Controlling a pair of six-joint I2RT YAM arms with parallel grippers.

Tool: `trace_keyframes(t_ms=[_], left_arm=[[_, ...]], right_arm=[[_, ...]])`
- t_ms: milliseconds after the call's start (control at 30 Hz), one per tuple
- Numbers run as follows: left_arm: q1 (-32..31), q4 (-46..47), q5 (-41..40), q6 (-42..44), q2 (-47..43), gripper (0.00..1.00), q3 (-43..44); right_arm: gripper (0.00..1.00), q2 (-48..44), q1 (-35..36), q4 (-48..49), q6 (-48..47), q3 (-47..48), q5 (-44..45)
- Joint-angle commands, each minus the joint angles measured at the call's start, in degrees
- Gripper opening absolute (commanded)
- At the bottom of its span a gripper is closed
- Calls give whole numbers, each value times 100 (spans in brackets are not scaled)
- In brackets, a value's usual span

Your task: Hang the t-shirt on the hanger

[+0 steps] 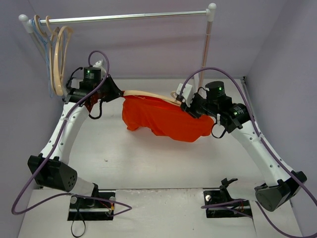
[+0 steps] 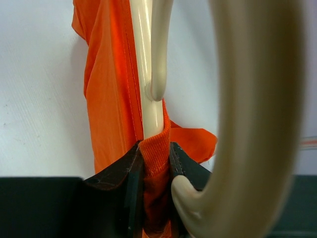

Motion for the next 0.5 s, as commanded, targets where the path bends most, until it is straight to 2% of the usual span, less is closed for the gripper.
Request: trace_keyframes(t_ms=[0,300,467], left_arm=[[590,-10,-947,408,228,0,644],[669,-64,-868,548,502,0,1365],[661,-133,-745,1022,370,0,1664]], right_arm=[[0,-161,-171,-487,-292,91,845],[0,-153,-171,-593,-336,-15,994],[0,-65,-171,-505,-274,-32,1135]])
